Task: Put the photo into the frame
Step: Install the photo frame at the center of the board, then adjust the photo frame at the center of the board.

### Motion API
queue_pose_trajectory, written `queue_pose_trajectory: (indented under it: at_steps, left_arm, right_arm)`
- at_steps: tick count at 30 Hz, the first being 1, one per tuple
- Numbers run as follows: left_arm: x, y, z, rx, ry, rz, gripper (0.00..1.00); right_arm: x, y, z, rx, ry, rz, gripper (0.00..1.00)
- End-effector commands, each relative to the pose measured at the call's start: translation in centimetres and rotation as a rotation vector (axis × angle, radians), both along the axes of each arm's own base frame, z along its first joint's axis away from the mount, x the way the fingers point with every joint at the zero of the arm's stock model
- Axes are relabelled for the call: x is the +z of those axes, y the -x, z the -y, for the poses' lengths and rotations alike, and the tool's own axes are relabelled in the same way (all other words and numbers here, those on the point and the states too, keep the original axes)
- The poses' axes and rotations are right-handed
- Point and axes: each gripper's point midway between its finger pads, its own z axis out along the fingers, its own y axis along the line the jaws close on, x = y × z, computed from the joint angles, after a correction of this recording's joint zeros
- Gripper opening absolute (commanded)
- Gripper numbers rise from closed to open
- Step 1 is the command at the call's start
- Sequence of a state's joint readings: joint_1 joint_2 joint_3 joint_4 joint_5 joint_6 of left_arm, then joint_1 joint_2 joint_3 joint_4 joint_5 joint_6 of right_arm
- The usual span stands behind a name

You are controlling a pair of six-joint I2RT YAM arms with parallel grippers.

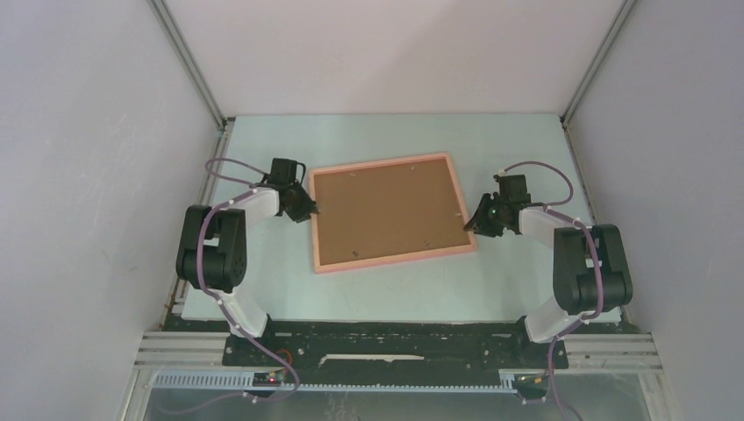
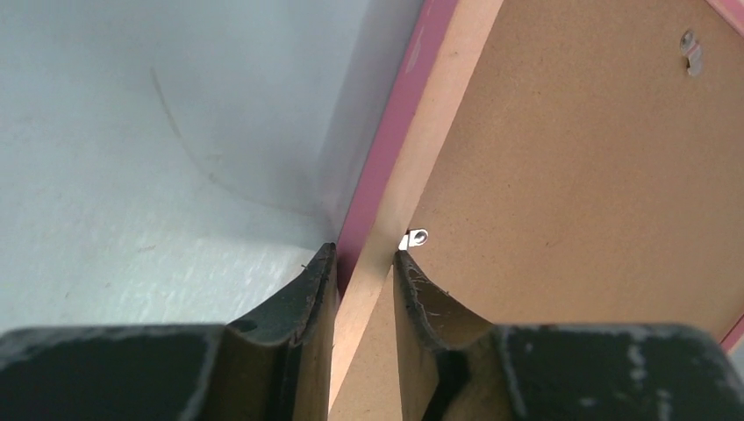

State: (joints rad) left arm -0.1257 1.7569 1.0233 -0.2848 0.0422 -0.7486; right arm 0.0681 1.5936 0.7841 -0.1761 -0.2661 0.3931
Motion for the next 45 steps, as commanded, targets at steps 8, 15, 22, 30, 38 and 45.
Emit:
queue_pose_trajectory:
  at_steps: [8,15,22,30,38,45]
  left_arm:
    - [4.5,3.9,-0.3,-0.056,0.020,0.131,0.61]
    - [1.4,6.5,0.8,-0.072,0.089,0.094,0.86]
    - [0.6,8.1,1.9,-0.129,0.063,0.089,0.93]
    - [0.5,9.6,3.4,-0.192,0.091,0.090,0.94]
    - [-0.1,12.9,7.1,-0.284,0.165,0.060,0.94]
    - [-0.4,15.8,10.4,-0.350,0.235,0.042,0.94]
  right_arm:
    - [0.3,-0.8,0.3,-0.040,-0.016,0.026,0.00]
    - [1.6,-1.0,-0.3,-0.015,0.013,0.075,0.16]
    - [3.4,-0.2,1.4,-0.100,0.118,0.061,0.57]
    - [3.8,5.5,0.1,-0.083,0.038,0.010,0.67]
    - [3.2,6.4,-4.0,-0.028,-0.138,-0.031,0.72]
    - [2.5,3.9,-4.3,-0.008,-0.134,0.004,0.72]
